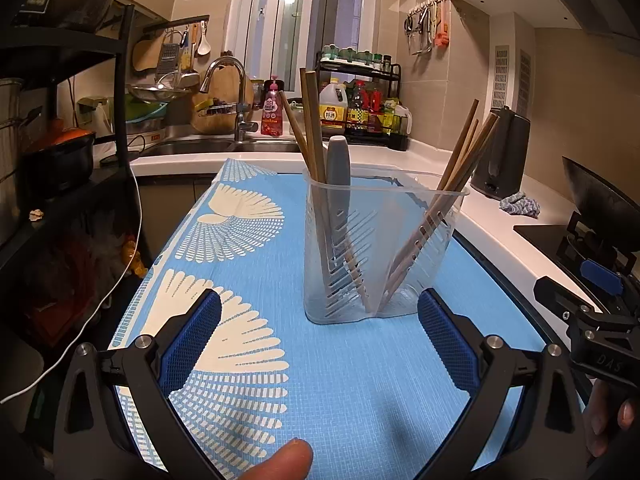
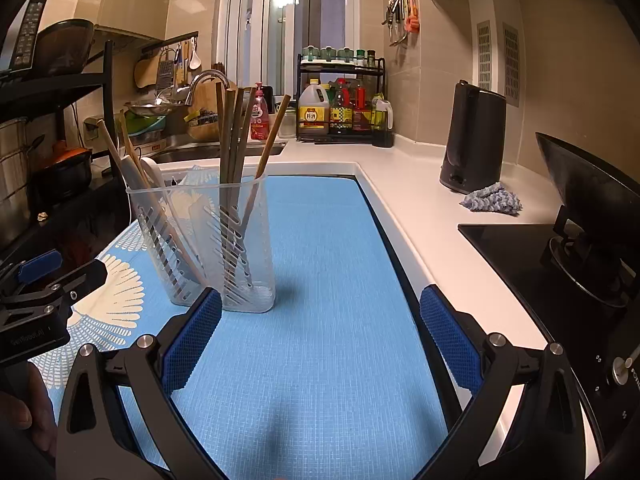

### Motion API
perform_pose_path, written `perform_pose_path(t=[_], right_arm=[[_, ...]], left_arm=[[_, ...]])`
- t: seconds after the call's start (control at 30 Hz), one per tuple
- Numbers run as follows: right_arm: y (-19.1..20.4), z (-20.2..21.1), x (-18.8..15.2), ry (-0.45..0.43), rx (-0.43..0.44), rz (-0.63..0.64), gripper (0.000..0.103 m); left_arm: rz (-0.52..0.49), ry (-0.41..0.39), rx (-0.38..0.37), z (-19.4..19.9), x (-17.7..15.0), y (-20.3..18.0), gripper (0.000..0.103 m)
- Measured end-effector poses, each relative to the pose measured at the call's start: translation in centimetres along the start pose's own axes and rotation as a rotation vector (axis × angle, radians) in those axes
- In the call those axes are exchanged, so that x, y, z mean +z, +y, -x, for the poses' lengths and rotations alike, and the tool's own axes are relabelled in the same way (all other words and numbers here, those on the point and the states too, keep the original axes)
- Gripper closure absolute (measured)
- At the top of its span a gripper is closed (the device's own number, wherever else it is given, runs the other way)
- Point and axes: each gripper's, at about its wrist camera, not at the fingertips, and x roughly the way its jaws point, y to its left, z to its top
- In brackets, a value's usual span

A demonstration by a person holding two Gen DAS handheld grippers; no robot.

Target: Organize utensils

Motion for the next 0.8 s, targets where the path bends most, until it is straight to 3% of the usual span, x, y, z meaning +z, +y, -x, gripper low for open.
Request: perform_pose_path(t=[0.8], right_arm=[[0.34,0.11,0.08,-0.007,-0.002,0.001,0.005]], left_arm=[[-0.011,0.0,-0.003,-0.18,-0.14,-0.09,0.007]])
